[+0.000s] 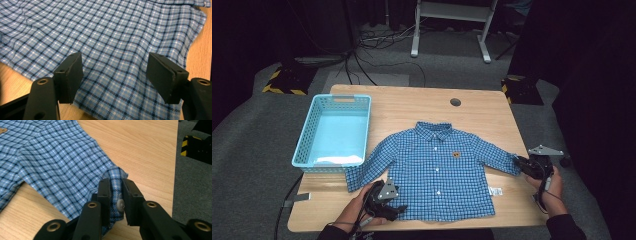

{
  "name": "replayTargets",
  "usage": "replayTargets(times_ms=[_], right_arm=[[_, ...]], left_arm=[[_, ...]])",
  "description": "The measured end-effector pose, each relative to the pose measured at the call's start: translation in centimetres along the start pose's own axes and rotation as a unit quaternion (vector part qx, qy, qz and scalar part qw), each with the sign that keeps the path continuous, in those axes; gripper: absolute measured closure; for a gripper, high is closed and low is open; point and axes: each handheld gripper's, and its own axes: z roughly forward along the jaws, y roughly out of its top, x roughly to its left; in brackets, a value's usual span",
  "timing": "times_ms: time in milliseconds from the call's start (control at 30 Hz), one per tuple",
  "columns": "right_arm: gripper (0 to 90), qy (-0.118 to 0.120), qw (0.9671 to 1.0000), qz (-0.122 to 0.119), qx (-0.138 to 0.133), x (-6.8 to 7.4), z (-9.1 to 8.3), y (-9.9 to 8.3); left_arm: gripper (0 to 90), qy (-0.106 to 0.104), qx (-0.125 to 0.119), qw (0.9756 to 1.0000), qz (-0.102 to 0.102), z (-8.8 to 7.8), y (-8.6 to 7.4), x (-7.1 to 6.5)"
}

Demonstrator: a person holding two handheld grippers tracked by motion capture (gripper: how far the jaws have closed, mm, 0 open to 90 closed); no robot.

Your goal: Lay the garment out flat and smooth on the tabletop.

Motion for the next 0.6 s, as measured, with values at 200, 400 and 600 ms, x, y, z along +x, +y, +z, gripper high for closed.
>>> replayTargets(times_ms=[200,400,600], right_arm=[[72.8,-0.008,0.9999,0.003,0.008,-0.4,0.1,-0.4],[69.0,-0.028,0.9993,0.011,0.020,-0.9,0.2,-0.8],[65.0,-0.031,0.9989,0.014,0.031,-1.3,0.2,-1.2]], left_arm=[[29.5,0.000,0.000,1.0000,-0.001,0.0,0.0,0.0],[29.5,0.000,0.000,1.0000,-0.001,0.0,0.0,0.0],[29.5,0.001,0.000,1.0000,-0.002,0.0,0.0,0.0]])
